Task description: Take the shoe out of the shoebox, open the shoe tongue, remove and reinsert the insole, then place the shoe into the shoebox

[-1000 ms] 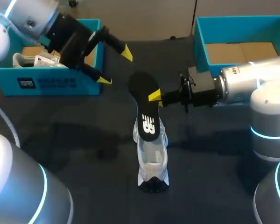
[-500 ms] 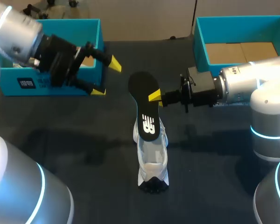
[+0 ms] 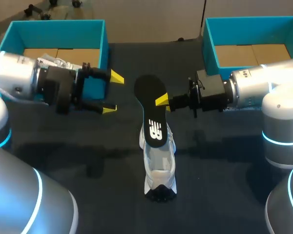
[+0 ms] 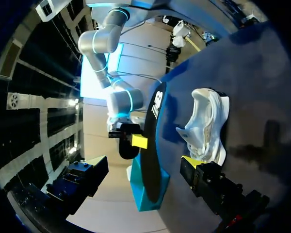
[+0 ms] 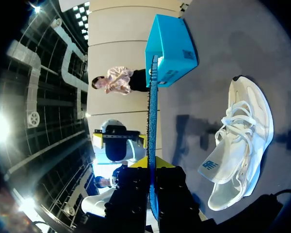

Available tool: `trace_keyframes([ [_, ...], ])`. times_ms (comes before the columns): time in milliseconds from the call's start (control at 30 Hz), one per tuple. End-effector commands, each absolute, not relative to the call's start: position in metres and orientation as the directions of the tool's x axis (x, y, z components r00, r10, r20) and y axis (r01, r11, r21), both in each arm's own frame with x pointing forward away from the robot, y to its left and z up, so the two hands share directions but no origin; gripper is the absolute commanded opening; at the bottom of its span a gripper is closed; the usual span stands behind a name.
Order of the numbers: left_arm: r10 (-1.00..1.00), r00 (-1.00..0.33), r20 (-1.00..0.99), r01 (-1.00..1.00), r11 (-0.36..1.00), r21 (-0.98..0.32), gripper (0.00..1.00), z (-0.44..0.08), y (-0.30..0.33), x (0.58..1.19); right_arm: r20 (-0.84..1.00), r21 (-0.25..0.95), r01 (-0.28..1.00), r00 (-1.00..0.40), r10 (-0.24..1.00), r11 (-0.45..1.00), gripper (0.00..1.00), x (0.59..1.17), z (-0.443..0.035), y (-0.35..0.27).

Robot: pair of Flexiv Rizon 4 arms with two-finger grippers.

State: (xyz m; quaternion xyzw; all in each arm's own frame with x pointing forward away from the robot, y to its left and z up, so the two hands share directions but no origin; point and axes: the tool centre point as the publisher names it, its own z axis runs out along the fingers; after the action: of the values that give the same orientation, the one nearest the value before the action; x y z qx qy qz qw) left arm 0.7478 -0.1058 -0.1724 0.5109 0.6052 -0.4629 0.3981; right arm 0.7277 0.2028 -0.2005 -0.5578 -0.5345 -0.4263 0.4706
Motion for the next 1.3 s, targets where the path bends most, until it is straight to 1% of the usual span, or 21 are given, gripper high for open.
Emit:
trace_keyframes([
  [33,0.19,-0.157,-0.969,0.987,0.047,-0.151,1.0,-0.177,-0.108,0.75,0.978,-0.068,0.998,0.065,0.196,0.012,0.0,0.727,-0.201,0.204],
  [267,0.19,-0.157,-0.969,0.987,0.047,-0.151,1.0,-0.177,-0.108,0.75,0.978,-0.068,0.998,0.065,0.196,0.012,0.0,0.727,-0.201,0.204],
  [300,0.169,-0.174,-0.97,0.984,0.072,-0.164,1.0,-0.181,-0.11,0.75,0.978,-0.068,0.998,0.065,0.196,0.012,0.0,0.727,-0.201,0.204],
  [333,0.158,-0.2,-0.967,0.98,0.052,-0.194,1.0,-0.184,-0.111,0.75,0.978,-0.068,0.998,0.065,0.196,0.012,0.0,0.727,-0.201,0.204],
  [400,0.117,-0.198,-0.973,0.979,0.076,-0.19,1.0,-0.191,-0.115,0.751,0.978,-0.068,0.998,0.065,0.196,0.012,0.0,0.727,-0.201,0.204],
  [433,0.101,-0.218,-0.971,0.975,0.061,-0.213,1.0,-0.193,-0.117,0.751,0.978,-0.068,0.998,0.065,0.196,0.012,0.0,0.727,-0.201,0.204],
  [500,0.074,-0.218,-0.973,0.974,0.087,-0.211,1.0,-0.197,-0.121,0.753,0.978,-0.068,0.998,0.065,0.196,0.012,0.0,0.727,-0.201,0.204],
  [533,0.059,-0.228,-0.972,0.972,0.078,-0.223,1.0,-0.197,-0.123,0.753,0.978,-0.068,0.998,0.065,0.196,0.012,0.0,0.727,-0.201,0.204],
  [933,-0.006,-0.194,-0.981,0.973,0.129,-0.193,1.0,-0.204,-0.151,0.754,0.978,-0.068,0.998,0.065,0.196,0.012,0.0,0.727,-0.201,0.204],
  [1000,-0.021,-0.19,-0.982,0.973,0.132,-0.191,0.95,-0.205,-0.154,0.756,0.978,-0.068,0.998,0.065,0.196,0.012,0.0,0.727,-0.201,0.204],
  [1067,-0.022,-0.192,-0.981,0.972,0.133,-0.193,0.92,-0.206,-0.157,0.759,0.978,-0.068,0.998,0.065,0.196,0.012,0.0,0.727,-0.201,0.204],
  [1100,-0.03,-0.19,-0.981,0.971,0.139,-0.192,0.85,-0.206,-0.159,0.76,0.978,-0.068,0.998,0.065,0.196,0.012,0.0,0.727,-0.201,0.204],
  [1133,-0.03,-0.191,-0.981,0.971,0.139,-0.193,0.82,-0.207,-0.16,0.762,0.978,-0.068,0.998,0.065,0.196,0.012,0.0,0.727,-0.201,0.204],
  [1200,-0.027,-0.192,-0.981,0.97,0.144,-0.194,0.83,-0.209,-0.164,0.764,0.978,-0.068,0.998,0.065,0.196,0.012,0.0,0.727,-0.201,0.204],
  [1300,-0.027,-0.192,-0.981,0.97,0.147,-0.194,0.82,-0.212,-0.169,0.766,0.978,-0.068,0.998,0.065,0.196,0.012,0.0,0.727,-0.201,0.204],
])
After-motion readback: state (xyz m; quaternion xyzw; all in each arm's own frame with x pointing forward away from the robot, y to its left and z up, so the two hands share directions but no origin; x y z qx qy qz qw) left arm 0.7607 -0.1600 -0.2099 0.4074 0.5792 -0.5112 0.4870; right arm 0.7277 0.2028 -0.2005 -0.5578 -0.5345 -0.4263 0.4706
